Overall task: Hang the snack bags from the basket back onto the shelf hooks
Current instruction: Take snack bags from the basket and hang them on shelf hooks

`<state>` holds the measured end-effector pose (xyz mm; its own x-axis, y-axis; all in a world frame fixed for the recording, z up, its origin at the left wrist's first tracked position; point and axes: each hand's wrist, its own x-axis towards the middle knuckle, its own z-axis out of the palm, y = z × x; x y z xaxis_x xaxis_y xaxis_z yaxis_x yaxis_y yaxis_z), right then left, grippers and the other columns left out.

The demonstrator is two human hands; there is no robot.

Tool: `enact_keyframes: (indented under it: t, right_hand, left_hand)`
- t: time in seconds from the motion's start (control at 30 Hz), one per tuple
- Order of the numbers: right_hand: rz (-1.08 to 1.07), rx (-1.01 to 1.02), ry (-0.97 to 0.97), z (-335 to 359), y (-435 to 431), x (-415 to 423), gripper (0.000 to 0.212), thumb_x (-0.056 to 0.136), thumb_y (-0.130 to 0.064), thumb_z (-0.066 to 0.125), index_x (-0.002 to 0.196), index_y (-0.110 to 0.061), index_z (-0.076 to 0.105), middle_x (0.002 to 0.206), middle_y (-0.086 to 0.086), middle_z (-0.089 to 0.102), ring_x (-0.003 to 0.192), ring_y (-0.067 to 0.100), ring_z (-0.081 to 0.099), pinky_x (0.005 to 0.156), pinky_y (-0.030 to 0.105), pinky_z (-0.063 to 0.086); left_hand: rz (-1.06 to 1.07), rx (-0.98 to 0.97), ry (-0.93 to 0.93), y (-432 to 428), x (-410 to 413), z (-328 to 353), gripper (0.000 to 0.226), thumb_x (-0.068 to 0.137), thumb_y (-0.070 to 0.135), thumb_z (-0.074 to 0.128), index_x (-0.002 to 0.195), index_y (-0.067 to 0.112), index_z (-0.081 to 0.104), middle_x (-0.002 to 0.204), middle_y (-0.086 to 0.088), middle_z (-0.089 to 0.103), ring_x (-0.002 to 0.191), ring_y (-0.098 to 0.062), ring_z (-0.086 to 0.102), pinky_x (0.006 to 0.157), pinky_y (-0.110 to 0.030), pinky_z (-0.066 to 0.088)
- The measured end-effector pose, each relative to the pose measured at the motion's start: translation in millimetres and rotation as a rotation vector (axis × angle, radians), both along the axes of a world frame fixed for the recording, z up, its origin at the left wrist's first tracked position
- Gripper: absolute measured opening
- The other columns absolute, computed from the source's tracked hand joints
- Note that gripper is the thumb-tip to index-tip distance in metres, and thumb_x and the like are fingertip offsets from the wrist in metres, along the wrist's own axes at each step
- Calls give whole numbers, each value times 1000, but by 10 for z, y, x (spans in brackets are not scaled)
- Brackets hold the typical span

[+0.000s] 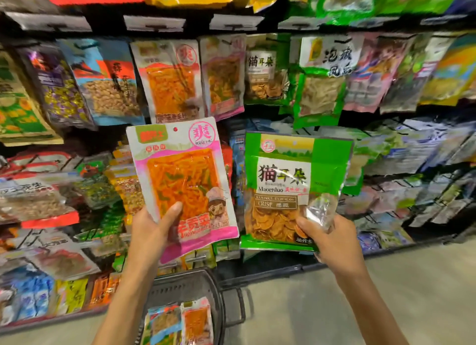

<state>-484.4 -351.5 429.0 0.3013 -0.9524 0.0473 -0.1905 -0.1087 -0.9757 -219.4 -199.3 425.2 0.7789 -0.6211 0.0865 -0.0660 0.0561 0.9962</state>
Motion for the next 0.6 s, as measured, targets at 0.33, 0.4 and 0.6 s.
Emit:
enact_keyframes:
  t: [0.33, 0.4, 0.6]
  right_hand:
    - [-38, 8, -24, 120, -732, -80, 14, 82, -14, 78, 81, -27, 71, 77, -14, 75, 82, 11, 70, 75, 34, 55]
    - [-31, -5, -28, 155, -874, -30, 15, 82, -12, 78, 79, -25, 71, 73, -15, 74, 79, 9, 69, 69, 30, 52]
    - [-22, -31, -53, 380, -1326, 130, 12, 82, -14, 76, 77, -21, 68, 72, -10, 71, 70, 5, 63, 60, 22, 41]
  left_hand:
    - [-40, 18, -104, -695, -84, 241, 17, 91, 28, 67, 106, 21, 69, 100, 6, 77, 92, -14, 73, 82, -38, 56]
    - [-18, 16, -132, -881, -10, 281, 16, 90, 29, 67, 105, 24, 69, 100, 8, 76, 92, -11, 73, 82, -37, 56]
    - [-4, -18, -116, -1511, 199, 491, 14, 90, 29, 68, 100, 20, 69, 94, 6, 77, 88, -13, 74, 77, -32, 57]
